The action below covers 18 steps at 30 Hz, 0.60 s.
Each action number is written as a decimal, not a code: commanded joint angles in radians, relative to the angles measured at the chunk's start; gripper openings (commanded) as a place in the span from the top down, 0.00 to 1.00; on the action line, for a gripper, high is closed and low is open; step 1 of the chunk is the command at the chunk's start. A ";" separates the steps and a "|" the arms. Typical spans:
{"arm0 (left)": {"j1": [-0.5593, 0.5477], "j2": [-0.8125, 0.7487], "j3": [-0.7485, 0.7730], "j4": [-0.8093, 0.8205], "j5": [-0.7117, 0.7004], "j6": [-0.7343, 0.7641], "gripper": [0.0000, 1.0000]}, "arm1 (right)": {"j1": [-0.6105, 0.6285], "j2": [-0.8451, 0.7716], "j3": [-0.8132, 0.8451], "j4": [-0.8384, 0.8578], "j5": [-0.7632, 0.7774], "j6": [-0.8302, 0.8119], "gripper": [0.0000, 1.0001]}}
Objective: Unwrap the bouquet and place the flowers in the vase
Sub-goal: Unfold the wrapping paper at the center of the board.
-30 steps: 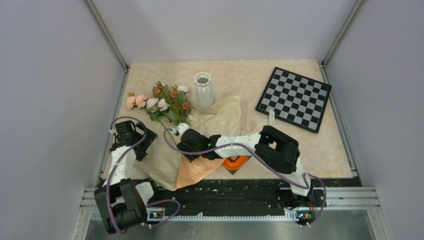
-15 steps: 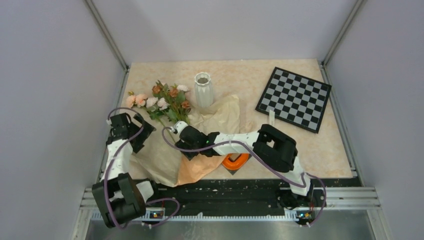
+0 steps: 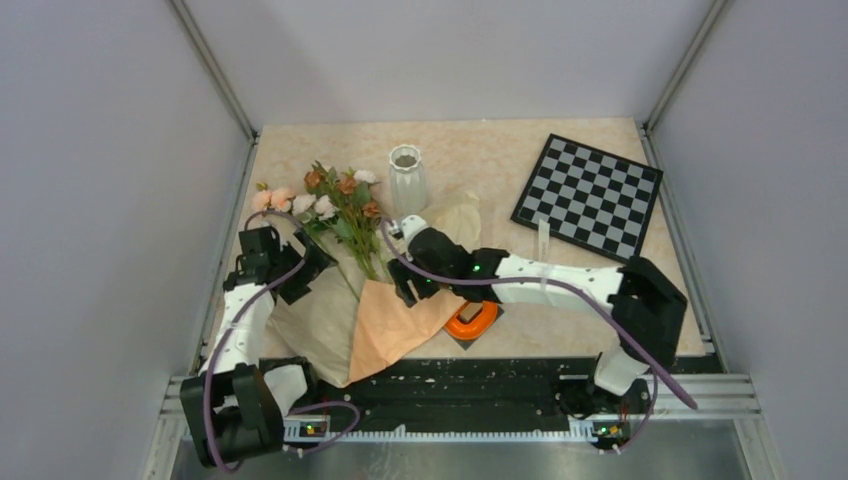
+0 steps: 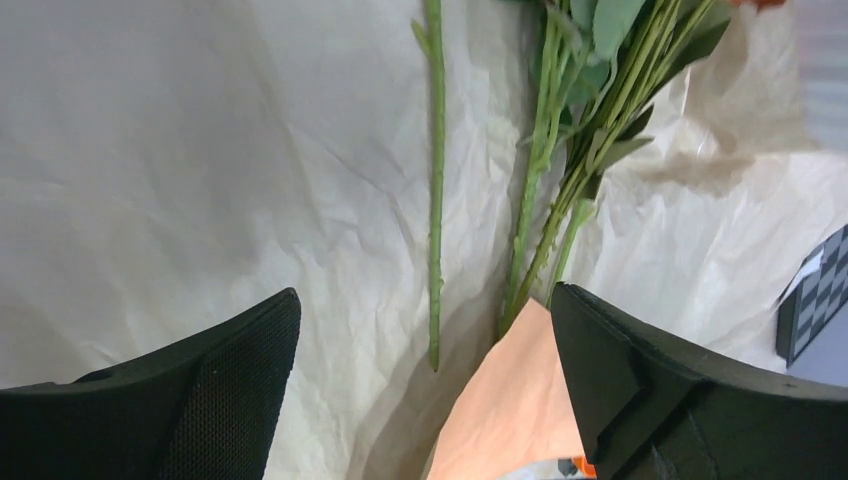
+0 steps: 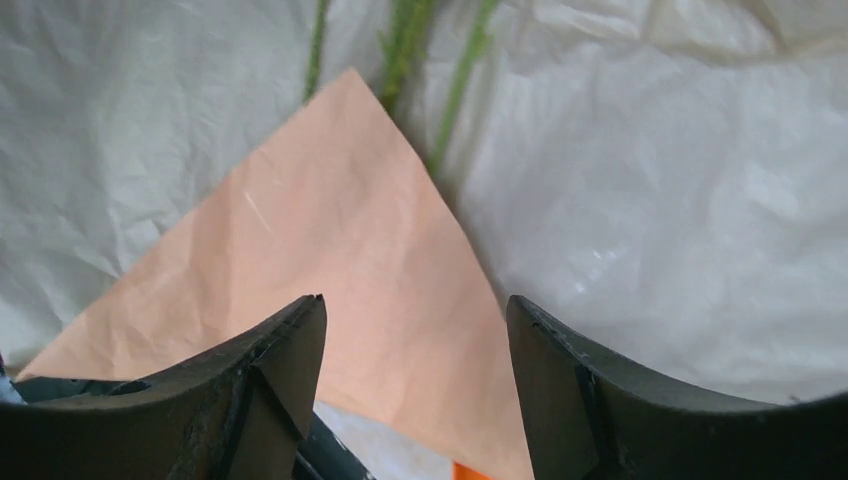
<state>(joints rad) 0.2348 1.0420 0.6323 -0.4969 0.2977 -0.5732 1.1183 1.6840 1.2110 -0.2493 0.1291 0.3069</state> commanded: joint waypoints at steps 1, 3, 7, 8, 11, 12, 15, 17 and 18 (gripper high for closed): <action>-0.039 -0.017 -0.051 0.074 0.062 -0.039 0.01 | -0.073 -0.171 -0.162 -0.039 0.025 0.124 0.31; -0.052 -0.017 -0.073 0.102 0.070 -0.053 0.01 | -0.105 -0.261 -0.223 -0.044 0.020 0.157 0.30; -0.063 -0.012 -0.111 0.160 0.097 -0.076 0.01 | -0.186 -0.373 -0.319 -0.036 -0.034 0.223 0.30; -0.065 -0.009 -0.118 0.169 0.098 -0.078 0.01 | -0.202 -0.389 -0.336 -0.032 -0.049 0.237 0.30; -0.065 0.009 -0.132 0.184 0.097 -0.076 0.01 | -0.246 -0.413 -0.380 0.015 -0.120 0.268 0.30; -0.065 0.017 -0.133 0.186 0.100 -0.075 0.01 | -0.256 -0.413 -0.393 0.035 -0.157 0.279 0.30; -0.065 0.034 -0.135 0.195 0.120 -0.078 0.01 | -0.269 -0.393 -0.402 0.045 -0.191 0.309 0.33; -0.065 0.033 -0.135 0.193 0.122 -0.077 0.01 | -0.270 -0.384 -0.401 0.022 -0.176 0.324 0.35; -0.065 0.026 -0.135 0.192 0.119 -0.076 0.01 | -0.270 -0.388 -0.408 0.018 -0.163 0.332 0.35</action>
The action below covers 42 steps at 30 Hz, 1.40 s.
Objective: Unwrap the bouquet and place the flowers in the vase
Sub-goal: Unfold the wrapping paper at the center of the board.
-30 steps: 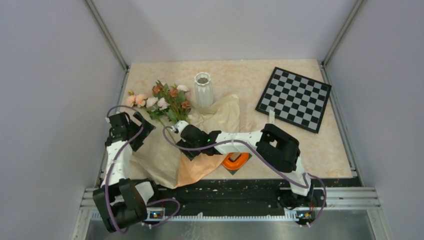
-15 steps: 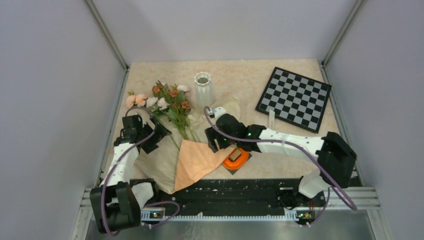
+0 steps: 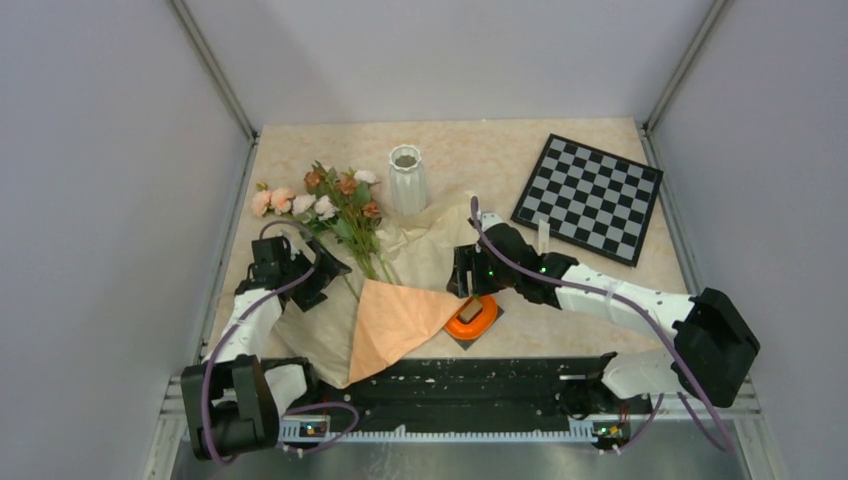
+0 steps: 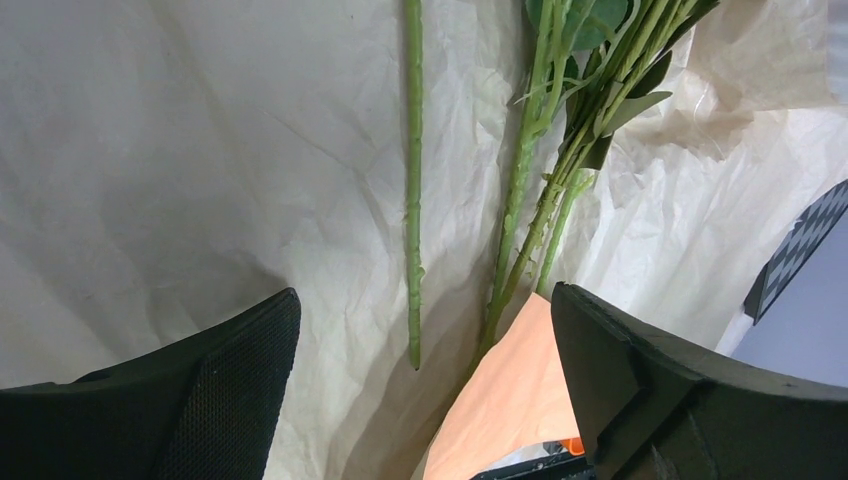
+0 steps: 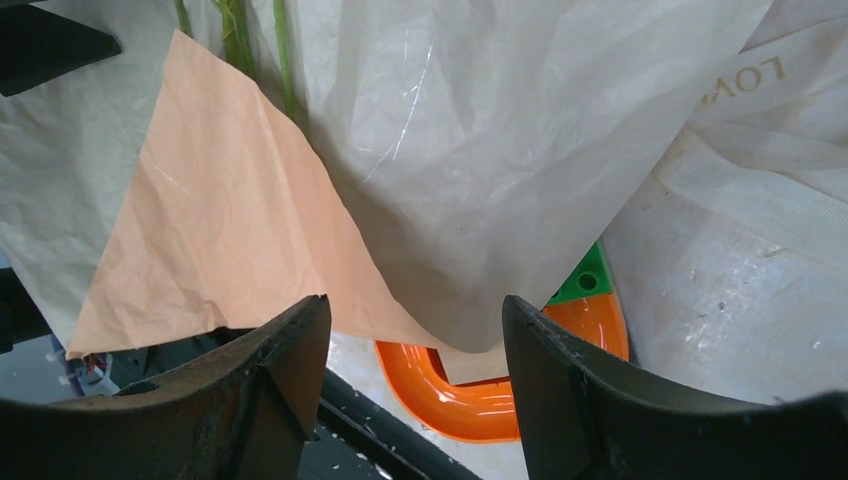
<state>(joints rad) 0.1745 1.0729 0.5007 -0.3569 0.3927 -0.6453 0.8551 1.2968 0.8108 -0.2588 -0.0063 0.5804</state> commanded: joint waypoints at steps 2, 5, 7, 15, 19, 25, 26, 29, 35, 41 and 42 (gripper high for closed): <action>-0.004 -0.012 -0.005 0.049 0.019 0.000 0.01 | -0.007 -0.017 -0.026 0.028 -0.011 0.066 0.35; -0.004 -0.011 -0.003 0.046 0.021 0.007 0.01 | -0.007 -0.032 -0.032 0.012 0.002 0.070 0.36; -0.005 -0.006 -0.002 0.044 0.024 0.009 0.01 | -0.007 -0.028 -0.030 -0.004 0.043 0.069 0.36; -0.004 -0.016 -0.002 0.033 0.029 0.014 0.01 | -0.006 -0.005 -0.041 0.007 0.048 0.080 0.37; -0.004 -0.020 0.002 0.024 0.026 0.018 0.01 | -0.007 0.005 -0.056 0.044 0.029 0.084 0.43; -0.005 -0.024 0.009 0.021 0.041 0.023 0.01 | -0.007 0.036 -0.063 0.080 0.019 0.097 0.59; -0.004 -0.026 0.010 0.022 0.046 0.025 0.01 | -0.006 0.041 -0.064 0.090 0.019 0.098 0.63; -0.005 -0.028 0.009 0.024 0.062 0.033 0.01 | -0.006 0.060 -0.058 0.108 0.024 0.098 0.74; -0.005 -0.052 0.000 0.033 0.119 0.059 0.01 | -0.016 0.115 -0.024 0.140 0.056 0.082 1.00; -0.016 -0.084 -0.020 0.038 0.185 0.069 0.01 | -0.045 0.176 0.042 0.169 0.094 0.039 1.00; -0.026 -0.091 -0.025 0.038 0.184 0.065 0.01 | -0.051 0.186 0.055 0.169 0.101 0.030 1.00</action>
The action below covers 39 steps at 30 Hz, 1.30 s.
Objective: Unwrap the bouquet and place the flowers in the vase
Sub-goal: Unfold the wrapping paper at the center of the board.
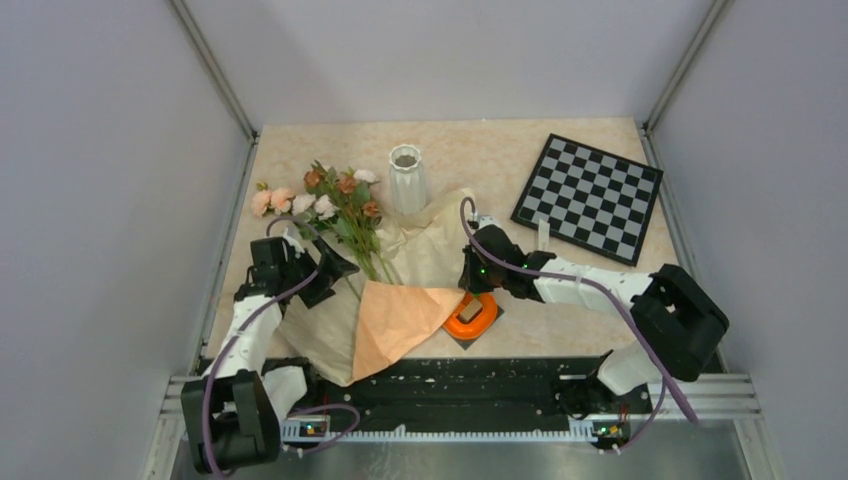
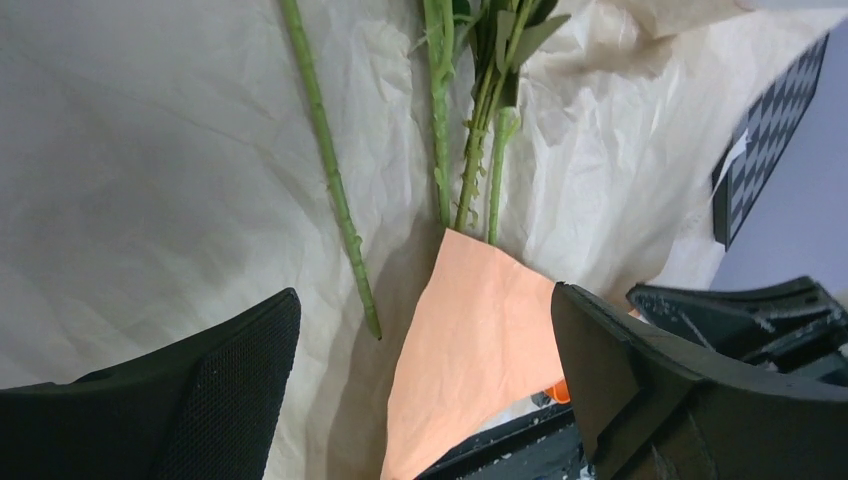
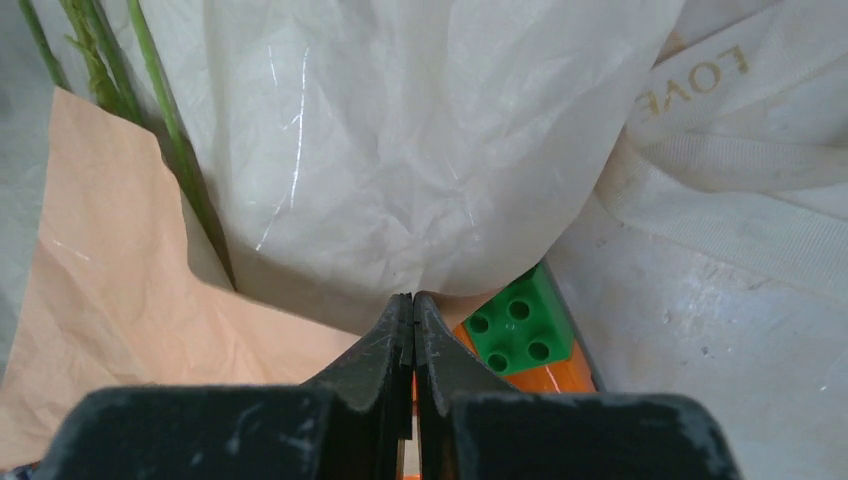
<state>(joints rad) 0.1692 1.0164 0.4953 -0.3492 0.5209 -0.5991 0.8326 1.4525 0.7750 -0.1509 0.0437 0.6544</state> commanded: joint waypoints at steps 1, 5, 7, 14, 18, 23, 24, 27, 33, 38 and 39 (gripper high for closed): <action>-0.029 -0.042 -0.026 0.031 0.057 0.015 0.01 | -0.033 0.044 0.102 0.063 0.055 -0.054 1.00; -0.063 -0.060 -0.054 0.043 0.057 -0.008 0.01 | -0.065 0.083 0.135 0.087 0.046 -0.072 1.00; -0.080 -0.063 -0.076 0.061 0.069 -0.025 0.02 | -0.075 0.100 0.154 0.093 0.041 -0.081 1.00; -0.136 -0.092 -0.124 0.093 0.101 -0.057 0.19 | -0.082 0.104 0.175 0.068 0.054 -0.102 1.00; -0.164 -0.101 -0.148 0.103 0.100 -0.077 0.25 | -0.082 0.074 0.155 0.066 0.057 -0.099 0.82; -0.248 -0.092 -0.170 0.128 0.088 -0.104 0.30 | -0.082 0.018 0.134 0.054 0.067 -0.098 0.66; -0.258 -0.090 -0.170 0.119 0.077 -0.101 0.31 | -0.082 0.006 0.130 0.049 0.071 -0.098 0.65; -0.278 -0.098 -0.166 0.098 0.050 -0.088 0.37 | -0.082 -0.028 0.123 0.035 0.081 -0.098 0.63; -0.309 -0.148 -0.179 0.122 0.105 -0.086 0.55 | -0.082 -0.096 0.109 0.007 0.107 -0.104 0.61; -0.369 -0.177 -0.188 0.128 0.136 -0.073 0.70 | -0.082 -0.143 0.101 -0.010 0.128 -0.117 0.60; -0.383 -0.180 -0.187 0.128 0.148 -0.063 0.72 | -0.082 -0.155 0.100 -0.014 0.129 -0.121 0.60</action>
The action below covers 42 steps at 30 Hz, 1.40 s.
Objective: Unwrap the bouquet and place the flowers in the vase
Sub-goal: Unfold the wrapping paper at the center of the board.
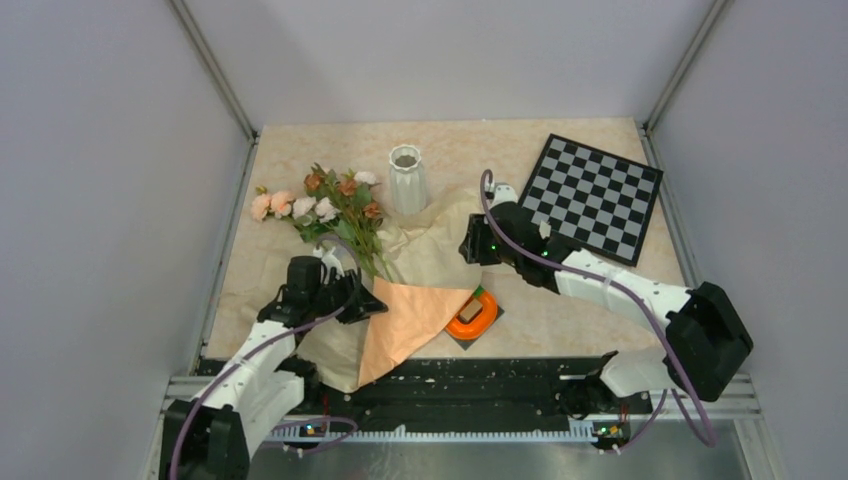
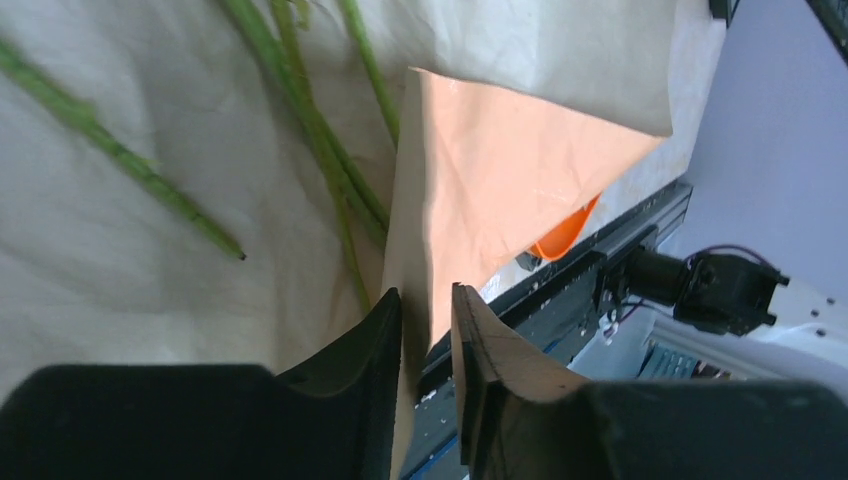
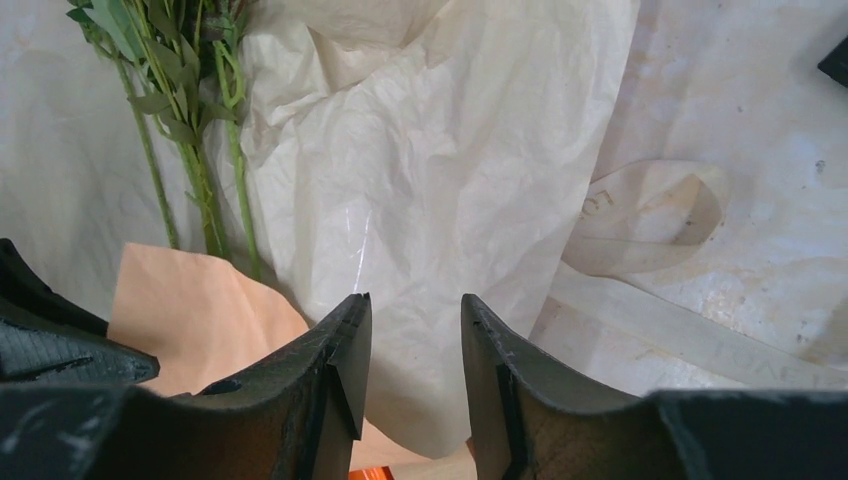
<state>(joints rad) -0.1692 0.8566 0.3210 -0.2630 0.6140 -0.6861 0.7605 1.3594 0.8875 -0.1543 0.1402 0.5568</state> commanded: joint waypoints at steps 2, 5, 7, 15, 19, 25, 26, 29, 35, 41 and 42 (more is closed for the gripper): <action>-0.072 -0.040 -0.009 0.041 0.075 0.033 0.73 | -0.010 -0.079 -0.016 -0.020 0.032 -0.032 0.59; -0.110 -0.090 -0.008 0.041 0.104 0.035 0.73 | -0.010 -0.103 -0.019 -0.034 0.008 -0.056 0.59; -0.135 -0.124 -0.008 0.041 0.120 0.033 0.73 | -0.010 -0.118 -0.022 -0.036 -0.016 -0.075 0.57; -0.285 -0.148 -0.010 0.041 0.164 0.027 0.72 | 0.007 -0.124 -0.053 0.066 -0.222 -0.109 0.47; -0.367 -0.143 -0.007 0.041 0.161 0.031 0.73 | 0.070 -0.062 -0.014 0.111 -0.244 -0.129 0.44; -0.450 -0.180 -0.008 0.058 0.193 0.018 0.73 | 0.173 0.085 0.086 0.115 -0.242 -0.168 0.44; -0.459 -0.184 -0.006 0.061 0.203 0.015 0.73 | 0.183 0.102 0.095 0.116 -0.246 -0.165 0.44; -0.477 -0.199 0.005 0.052 0.224 0.008 0.72 | 0.210 0.141 0.102 0.115 -0.259 -0.154 0.45; -0.479 -0.235 0.064 -0.024 0.137 0.020 0.30 | 0.234 0.133 0.052 0.086 -0.323 -0.120 0.46; -0.478 -0.225 0.108 -0.033 0.036 0.034 0.01 | 0.278 0.089 -0.019 0.036 -0.410 -0.098 0.47; -0.478 -0.224 0.114 -0.022 0.032 0.026 0.01 | 0.290 0.081 -0.027 0.021 -0.414 -0.099 0.47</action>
<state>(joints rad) -0.6445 0.6308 0.3779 -0.3157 0.7063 -0.6693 1.0023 1.4982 0.8894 -0.0921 -0.2070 0.4438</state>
